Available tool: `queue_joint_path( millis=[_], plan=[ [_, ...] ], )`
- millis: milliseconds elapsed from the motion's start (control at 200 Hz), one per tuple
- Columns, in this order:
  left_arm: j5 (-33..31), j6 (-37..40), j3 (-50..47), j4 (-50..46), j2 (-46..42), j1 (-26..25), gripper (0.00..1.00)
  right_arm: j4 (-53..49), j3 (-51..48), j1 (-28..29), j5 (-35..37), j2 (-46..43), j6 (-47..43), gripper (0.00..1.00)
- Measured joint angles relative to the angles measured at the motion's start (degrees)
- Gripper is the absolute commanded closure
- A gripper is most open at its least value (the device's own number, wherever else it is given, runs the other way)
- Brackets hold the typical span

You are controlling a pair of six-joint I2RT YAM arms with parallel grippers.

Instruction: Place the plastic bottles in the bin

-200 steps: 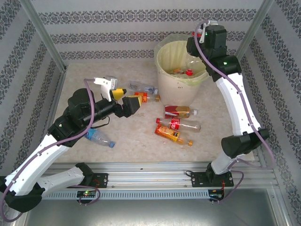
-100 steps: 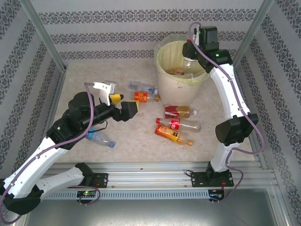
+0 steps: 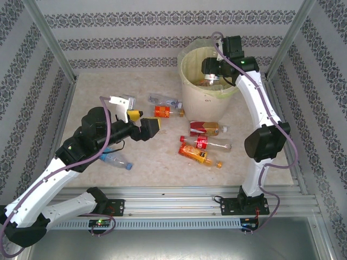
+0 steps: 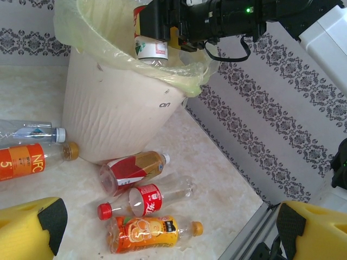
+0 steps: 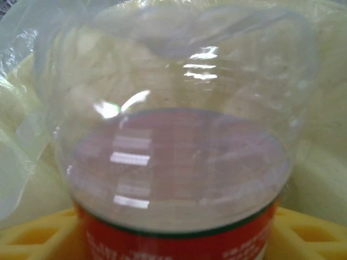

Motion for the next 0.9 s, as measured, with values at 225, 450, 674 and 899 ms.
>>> queue_joint_path(
  millis=[225,450,674,899],
  plan=[
    [0.02,-0.42,-1.29,0.0,0.0,0.0,0.0,-0.96,0.22,0.0,-0.92,-1.22,0.44,0.1],
    [0.02,-0.42,-1.49,-0.02,0.0,0.0,0.0,-1.95,0.76,0.0,-0.96,-6.05,0.37,0.07],
    [0.0,-0.37,-1.49,-0.02,0.0,0.0,0.0,-2.45,-1.46,0.0,-2.73,-14.93,0.42,0.05],
    [-0.63,0.24,-1.14,-1.92,2.1,0.0,0.0,-2.16,-10.32,0.0,-7.91,-26.32,1.79,0.02]
  ],
)
